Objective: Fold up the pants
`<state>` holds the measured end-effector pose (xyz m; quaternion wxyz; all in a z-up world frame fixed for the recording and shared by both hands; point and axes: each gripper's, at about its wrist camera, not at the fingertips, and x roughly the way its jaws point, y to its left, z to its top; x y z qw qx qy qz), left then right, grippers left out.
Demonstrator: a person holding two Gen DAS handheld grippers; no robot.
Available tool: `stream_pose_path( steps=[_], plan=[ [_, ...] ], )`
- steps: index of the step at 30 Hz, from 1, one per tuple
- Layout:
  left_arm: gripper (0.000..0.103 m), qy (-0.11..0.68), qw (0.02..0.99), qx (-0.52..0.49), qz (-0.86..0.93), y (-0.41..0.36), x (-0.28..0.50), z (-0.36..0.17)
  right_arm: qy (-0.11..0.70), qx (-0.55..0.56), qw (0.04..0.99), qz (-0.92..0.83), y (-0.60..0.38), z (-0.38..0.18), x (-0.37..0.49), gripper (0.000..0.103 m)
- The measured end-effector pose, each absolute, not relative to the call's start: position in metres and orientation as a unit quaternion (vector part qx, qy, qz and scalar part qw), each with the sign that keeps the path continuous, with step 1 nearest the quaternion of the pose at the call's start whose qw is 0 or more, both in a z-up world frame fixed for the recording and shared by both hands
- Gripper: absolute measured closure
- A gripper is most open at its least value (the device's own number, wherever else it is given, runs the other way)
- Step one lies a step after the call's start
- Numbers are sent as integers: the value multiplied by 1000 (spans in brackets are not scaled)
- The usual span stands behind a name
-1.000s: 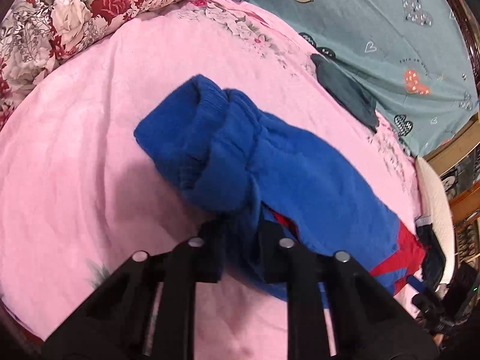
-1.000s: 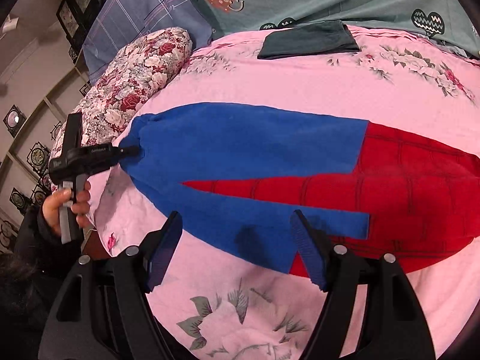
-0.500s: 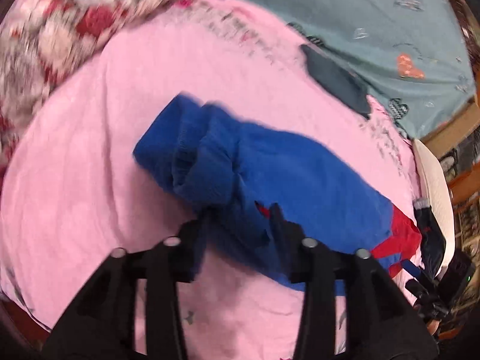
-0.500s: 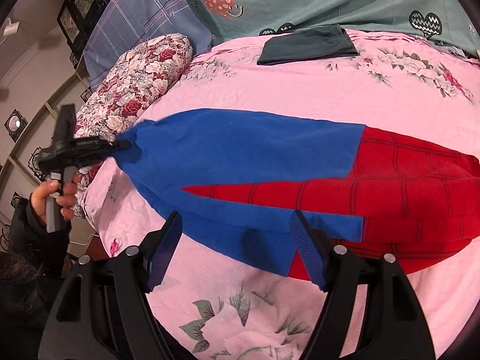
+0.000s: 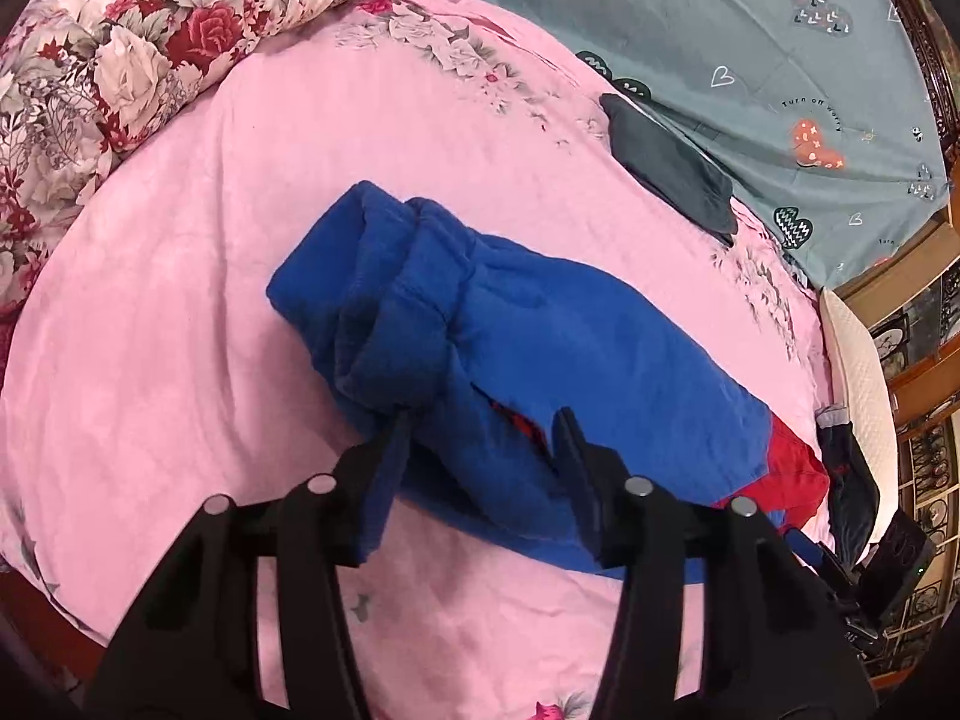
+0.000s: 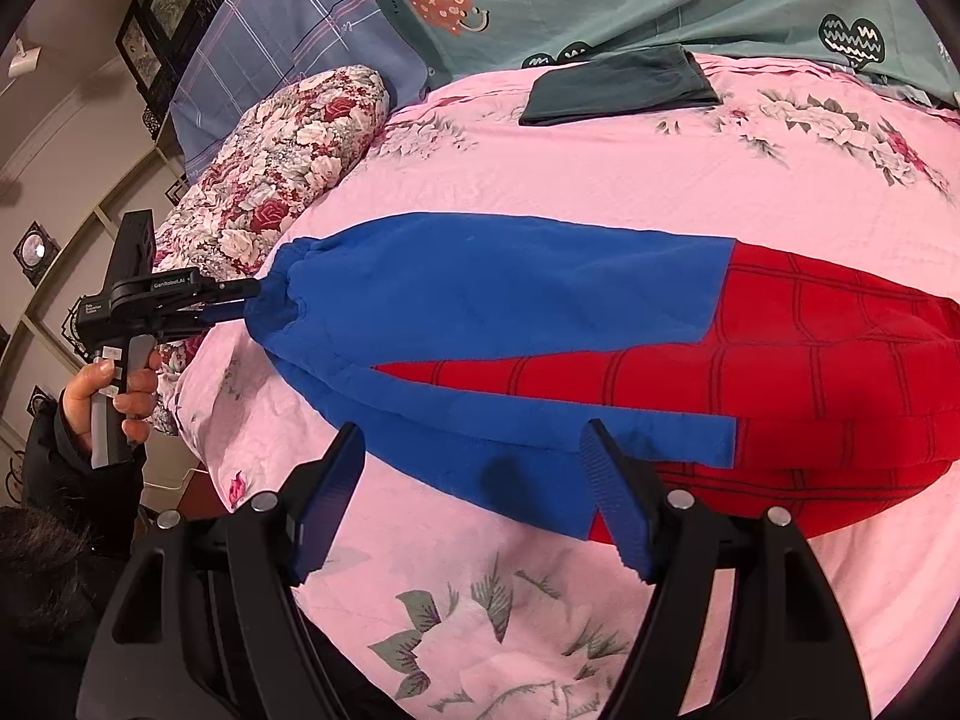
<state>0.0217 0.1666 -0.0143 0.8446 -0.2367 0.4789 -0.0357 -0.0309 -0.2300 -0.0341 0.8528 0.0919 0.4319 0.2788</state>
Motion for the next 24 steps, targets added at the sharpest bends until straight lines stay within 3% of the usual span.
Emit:
stream_pose_path(
  steps=[3,5,7,16,24],
  plan=[
    [46,485,840,-242,-30,169,28,-22,433,94,852,278,-231,-35,-31,29],
    [52,498,831,-247,-27,171,38,-34,433,95,852,278,-231,-35,-32,29],
    [94,509,821,-256,-38,170,43,-43,432,93,853,277,-231,-34,-33,29],
    [95,432,864,-257,-32,193,29,2,423,92,856,282,-229,-28,-32,29],
    [94,491,828,-268,15,223,25,-64,422,33,875,235,-235,-26,-16,29]
  ],
)
